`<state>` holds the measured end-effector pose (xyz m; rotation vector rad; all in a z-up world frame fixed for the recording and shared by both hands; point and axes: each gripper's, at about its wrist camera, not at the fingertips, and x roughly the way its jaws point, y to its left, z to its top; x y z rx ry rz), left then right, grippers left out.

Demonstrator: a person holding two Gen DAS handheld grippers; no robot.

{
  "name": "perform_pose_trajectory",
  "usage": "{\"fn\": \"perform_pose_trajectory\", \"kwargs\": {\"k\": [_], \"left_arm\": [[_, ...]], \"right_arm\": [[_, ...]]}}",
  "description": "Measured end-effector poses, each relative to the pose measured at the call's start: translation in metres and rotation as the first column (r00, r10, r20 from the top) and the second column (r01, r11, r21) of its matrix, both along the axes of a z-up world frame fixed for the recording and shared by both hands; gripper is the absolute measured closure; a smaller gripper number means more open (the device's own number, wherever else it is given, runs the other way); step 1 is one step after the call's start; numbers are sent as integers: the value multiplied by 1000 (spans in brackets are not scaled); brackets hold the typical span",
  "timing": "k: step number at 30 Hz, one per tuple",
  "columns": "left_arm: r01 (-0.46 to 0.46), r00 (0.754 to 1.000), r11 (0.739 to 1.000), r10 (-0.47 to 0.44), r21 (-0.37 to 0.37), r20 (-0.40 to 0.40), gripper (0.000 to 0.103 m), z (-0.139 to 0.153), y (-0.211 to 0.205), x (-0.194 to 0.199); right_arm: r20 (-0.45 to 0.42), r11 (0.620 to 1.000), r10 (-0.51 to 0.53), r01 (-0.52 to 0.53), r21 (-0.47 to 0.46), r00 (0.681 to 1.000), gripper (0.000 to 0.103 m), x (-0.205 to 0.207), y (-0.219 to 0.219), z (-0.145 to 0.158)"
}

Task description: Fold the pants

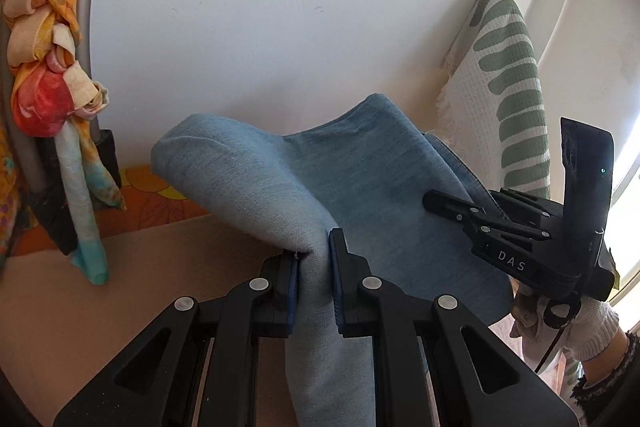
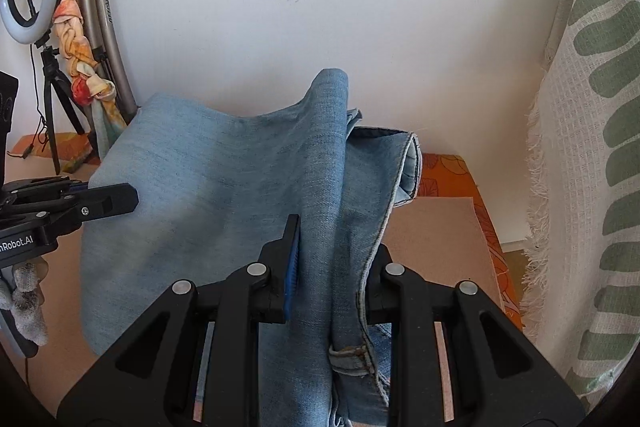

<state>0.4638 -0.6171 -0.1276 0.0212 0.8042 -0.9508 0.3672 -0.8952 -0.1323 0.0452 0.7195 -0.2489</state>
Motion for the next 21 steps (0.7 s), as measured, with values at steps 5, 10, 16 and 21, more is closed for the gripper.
{"fn": "perform_pose_trajectory", "kwargs": {"k": [5, 10, 16, 21], "left_arm": [[-59, 998, 989, 55, 135, 29, 82, -17, -1, 6], [-118, 992, 969, 107, 217, 63, 63, -21, 1, 2], [-117, 993, 975, 110, 190, 44, 58, -4, 23, -13], [-84, 995, 981, 73, 176, 66, 50, 14, 37, -43]], "right_arm": [[-75, 998, -55, 55, 3, 996, 68, 16, -15, -21], [-123, 991, -130, 125, -46, 984, 48, 8, -21, -28], [-117, 983, -181, 182, -2, 976, 31, -20, -14, -18], [-85, 979, -195, 200, 45, 977, 22, -48, -6, 0]]}}
